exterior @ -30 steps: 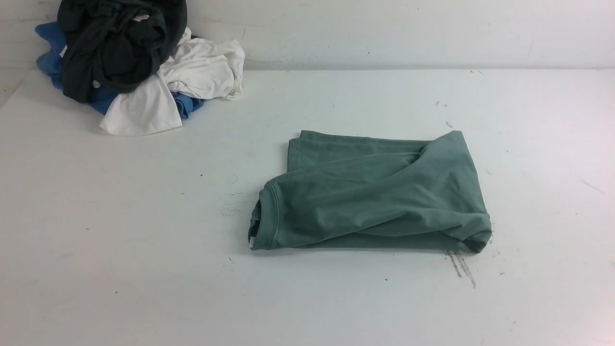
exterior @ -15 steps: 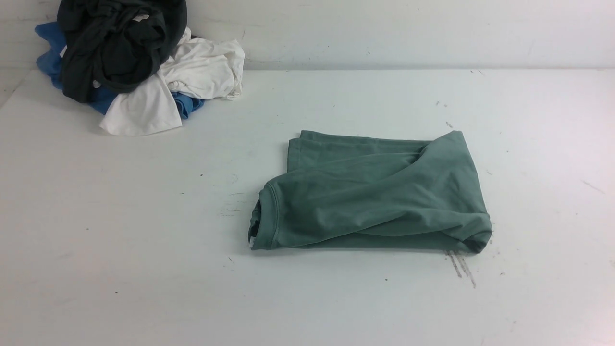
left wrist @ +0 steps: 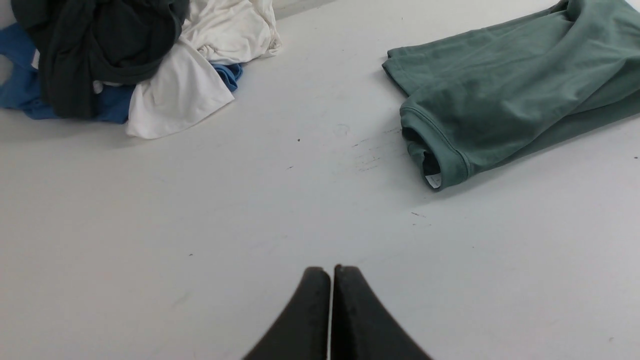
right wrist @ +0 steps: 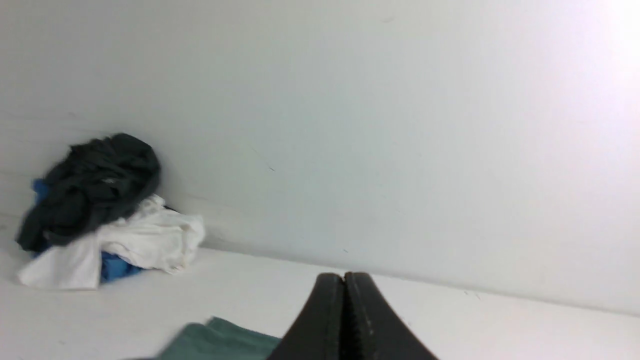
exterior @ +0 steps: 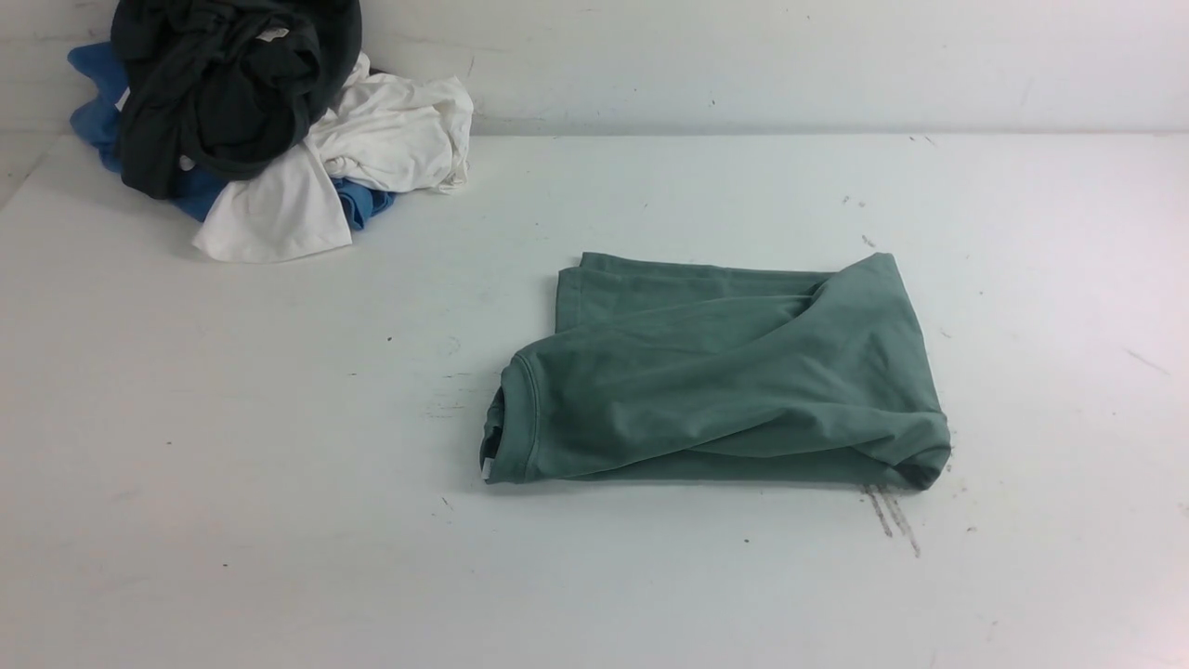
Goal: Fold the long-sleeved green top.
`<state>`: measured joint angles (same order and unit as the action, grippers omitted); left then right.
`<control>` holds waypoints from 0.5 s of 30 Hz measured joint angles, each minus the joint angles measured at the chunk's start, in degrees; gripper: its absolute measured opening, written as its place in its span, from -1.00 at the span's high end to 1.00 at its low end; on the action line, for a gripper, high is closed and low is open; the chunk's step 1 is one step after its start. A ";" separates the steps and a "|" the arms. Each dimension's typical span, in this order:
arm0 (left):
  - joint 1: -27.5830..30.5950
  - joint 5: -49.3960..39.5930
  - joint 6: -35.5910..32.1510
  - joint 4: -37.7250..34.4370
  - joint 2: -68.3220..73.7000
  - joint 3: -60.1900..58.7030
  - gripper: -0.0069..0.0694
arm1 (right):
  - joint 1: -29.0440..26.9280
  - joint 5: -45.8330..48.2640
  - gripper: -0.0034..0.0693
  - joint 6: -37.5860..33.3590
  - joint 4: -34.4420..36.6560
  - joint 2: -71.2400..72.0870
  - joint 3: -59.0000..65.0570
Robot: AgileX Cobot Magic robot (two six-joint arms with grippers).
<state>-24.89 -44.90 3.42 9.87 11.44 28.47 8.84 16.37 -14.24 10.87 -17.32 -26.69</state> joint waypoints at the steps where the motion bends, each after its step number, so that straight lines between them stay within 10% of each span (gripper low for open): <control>1: 0.00 0.00 0.00 0.00 0.00 0.00 0.84 | -1.63 -0.20 0.95 2.60 -3.03 1.93 3.51; 15: 0.00 -0.16 0.00 0.00 0.00 0.00 0.84 | -9.87 1.17 0.95 26.12 -18.02 17.88 28.29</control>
<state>-24.89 -45.06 3.42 9.87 11.44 28.47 -1.02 17.55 11.88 -7.15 0.56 1.60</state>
